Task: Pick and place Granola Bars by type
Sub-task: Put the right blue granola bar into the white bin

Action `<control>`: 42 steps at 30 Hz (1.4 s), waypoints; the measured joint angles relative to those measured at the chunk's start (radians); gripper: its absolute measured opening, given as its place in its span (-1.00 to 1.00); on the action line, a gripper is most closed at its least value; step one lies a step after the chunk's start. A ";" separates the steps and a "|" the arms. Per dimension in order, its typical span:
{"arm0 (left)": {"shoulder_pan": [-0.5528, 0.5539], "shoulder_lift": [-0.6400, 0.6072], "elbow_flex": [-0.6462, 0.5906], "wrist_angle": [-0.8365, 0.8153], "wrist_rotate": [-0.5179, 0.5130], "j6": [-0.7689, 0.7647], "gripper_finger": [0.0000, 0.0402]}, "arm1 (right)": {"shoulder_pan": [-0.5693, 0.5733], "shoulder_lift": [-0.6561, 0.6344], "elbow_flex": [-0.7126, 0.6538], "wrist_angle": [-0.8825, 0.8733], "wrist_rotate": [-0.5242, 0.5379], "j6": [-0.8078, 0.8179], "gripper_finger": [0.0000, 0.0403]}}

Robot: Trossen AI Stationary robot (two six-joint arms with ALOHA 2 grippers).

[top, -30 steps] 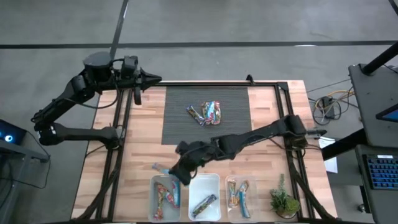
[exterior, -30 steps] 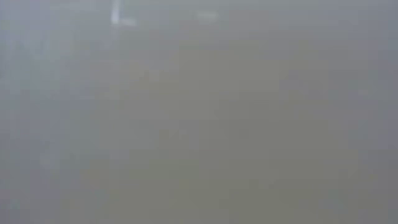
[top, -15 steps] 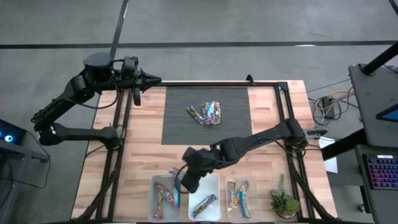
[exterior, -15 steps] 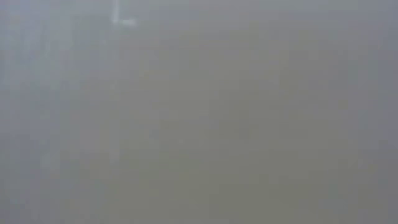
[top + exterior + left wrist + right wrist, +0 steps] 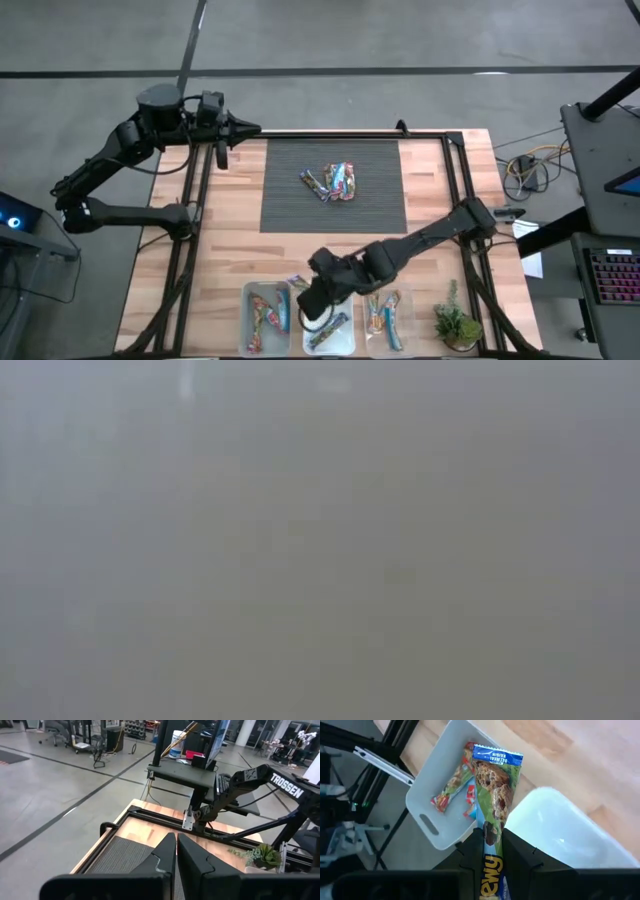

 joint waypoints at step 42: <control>0.000 0.021 0.000 0.000 0.000 -0.020 -1.00 | 0.131 0.000 -0.048 -0.054 0.205 0.681 -0.73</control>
